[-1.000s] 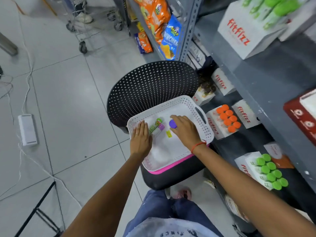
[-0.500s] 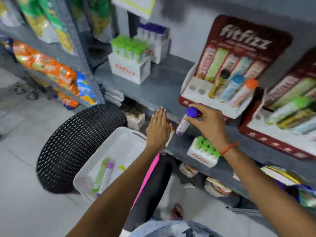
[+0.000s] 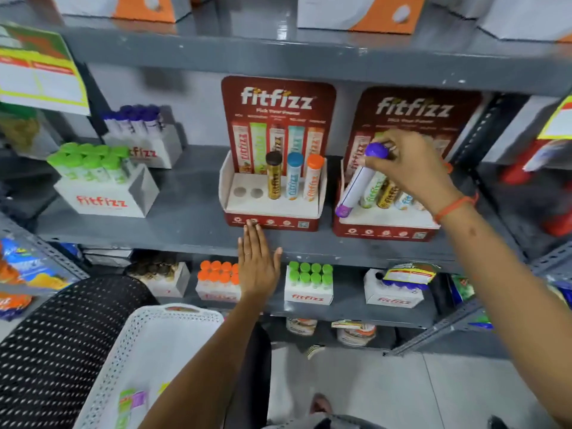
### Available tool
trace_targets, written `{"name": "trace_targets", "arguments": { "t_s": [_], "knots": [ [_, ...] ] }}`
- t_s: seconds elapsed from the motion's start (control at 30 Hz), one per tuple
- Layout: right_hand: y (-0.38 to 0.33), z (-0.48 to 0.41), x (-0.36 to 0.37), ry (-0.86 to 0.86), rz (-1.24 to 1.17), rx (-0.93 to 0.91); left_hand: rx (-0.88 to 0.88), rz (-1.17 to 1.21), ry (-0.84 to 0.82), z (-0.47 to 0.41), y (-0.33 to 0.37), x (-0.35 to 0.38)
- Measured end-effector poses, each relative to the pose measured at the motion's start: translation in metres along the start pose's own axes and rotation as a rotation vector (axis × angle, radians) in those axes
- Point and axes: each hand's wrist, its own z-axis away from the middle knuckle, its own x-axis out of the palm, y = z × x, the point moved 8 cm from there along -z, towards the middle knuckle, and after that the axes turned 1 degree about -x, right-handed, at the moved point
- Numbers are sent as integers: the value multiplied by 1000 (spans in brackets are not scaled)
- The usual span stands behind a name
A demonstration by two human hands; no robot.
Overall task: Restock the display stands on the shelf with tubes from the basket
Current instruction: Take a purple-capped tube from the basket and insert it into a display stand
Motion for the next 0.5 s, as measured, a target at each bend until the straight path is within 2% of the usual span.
{"name": "trace_targets", "arguments": {
  "t_s": [0.13, 0.3, 0.5],
  "knots": [
    [10, -18, -1, -31, 92, 17, -14, 9, 7, -1, 0, 2],
    [20, -30, 12, -209, 150, 39, -23, 9, 9, -2, -1, 3],
    [27, -33, 15, -252, 187, 110, -33, 5, 1, -2, -1, 4]
  ]
}}
